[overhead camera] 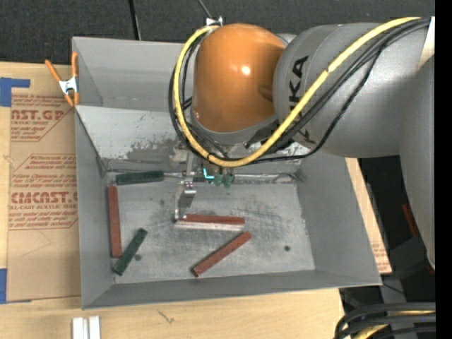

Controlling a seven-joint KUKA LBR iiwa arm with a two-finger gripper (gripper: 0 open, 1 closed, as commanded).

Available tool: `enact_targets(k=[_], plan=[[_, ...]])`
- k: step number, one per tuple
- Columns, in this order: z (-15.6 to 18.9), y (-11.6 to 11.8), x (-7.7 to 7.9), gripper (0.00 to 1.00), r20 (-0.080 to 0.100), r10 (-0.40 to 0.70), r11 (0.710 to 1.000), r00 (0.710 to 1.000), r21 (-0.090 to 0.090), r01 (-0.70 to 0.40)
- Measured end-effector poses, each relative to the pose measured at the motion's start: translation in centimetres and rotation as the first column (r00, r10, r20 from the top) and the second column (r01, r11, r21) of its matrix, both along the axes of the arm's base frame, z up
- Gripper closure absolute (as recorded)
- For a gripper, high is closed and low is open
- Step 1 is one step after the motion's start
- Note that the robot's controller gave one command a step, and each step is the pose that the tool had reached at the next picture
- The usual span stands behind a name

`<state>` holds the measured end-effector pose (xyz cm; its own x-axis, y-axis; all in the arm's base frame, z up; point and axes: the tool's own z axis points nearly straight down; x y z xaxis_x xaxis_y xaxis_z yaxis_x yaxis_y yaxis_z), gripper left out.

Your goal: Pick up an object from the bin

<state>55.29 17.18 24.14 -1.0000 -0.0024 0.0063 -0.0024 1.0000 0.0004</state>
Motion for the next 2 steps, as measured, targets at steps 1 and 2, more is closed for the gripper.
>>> enact_targets(k=[1,2], plan=[[0.4,-0.1,0.2,0.00,0.008,-0.001,1.000,1.000,0.001,0.001],[-4.0,-3.6,-3.0,0.00,0.011,0.081,0.997,0.997,0.001,-0.081]])
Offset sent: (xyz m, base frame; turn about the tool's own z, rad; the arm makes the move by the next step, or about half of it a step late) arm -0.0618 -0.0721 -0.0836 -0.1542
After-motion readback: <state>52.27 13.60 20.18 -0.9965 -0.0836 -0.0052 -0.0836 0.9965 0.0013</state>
